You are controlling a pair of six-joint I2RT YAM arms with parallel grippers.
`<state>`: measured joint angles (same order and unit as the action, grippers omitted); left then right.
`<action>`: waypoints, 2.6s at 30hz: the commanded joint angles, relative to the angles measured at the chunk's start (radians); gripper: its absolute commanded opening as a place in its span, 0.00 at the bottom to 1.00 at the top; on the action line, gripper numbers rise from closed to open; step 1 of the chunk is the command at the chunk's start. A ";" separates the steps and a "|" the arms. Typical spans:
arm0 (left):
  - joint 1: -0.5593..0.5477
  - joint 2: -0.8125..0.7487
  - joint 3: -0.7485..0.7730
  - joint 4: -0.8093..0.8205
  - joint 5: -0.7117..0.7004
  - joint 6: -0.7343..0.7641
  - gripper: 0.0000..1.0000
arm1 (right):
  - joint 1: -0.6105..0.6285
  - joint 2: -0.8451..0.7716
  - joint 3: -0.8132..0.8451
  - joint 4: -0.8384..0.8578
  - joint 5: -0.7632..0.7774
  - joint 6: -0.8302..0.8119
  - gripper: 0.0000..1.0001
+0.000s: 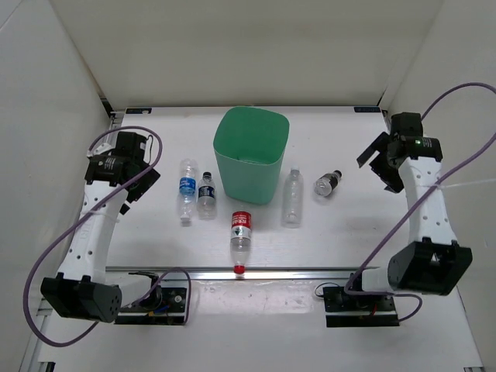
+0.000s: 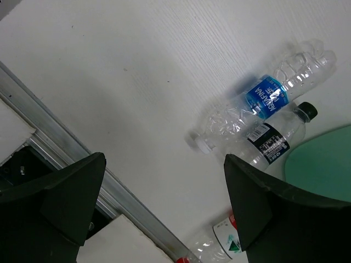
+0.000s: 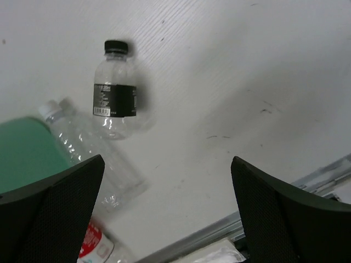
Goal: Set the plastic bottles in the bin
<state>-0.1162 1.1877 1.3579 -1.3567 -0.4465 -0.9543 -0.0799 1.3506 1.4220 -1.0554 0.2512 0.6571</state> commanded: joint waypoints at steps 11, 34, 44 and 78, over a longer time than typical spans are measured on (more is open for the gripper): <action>-0.019 0.041 0.052 -0.059 0.057 0.118 1.00 | 0.017 0.413 0.081 0.202 -0.506 -0.126 1.00; -0.037 0.096 0.069 0.004 0.052 0.157 1.00 | 0.179 0.262 0.314 0.179 -0.543 -0.051 0.43; -0.102 0.253 0.093 0.111 0.061 0.157 1.00 | 0.463 0.559 0.920 0.153 -0.572 -0.017 0.56; -0.152 0.422 0.021 0.460 0.073 0.295 0.60 | 0.414 0.318 0.695 0.000 -0.581 -0.177 1.00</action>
<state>-0.2642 1.7775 1.2705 -0.8413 -0.2771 -0.6102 0.3408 1.6913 2.1277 -1.0515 -0.3237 0.5076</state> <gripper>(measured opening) 0.693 0.998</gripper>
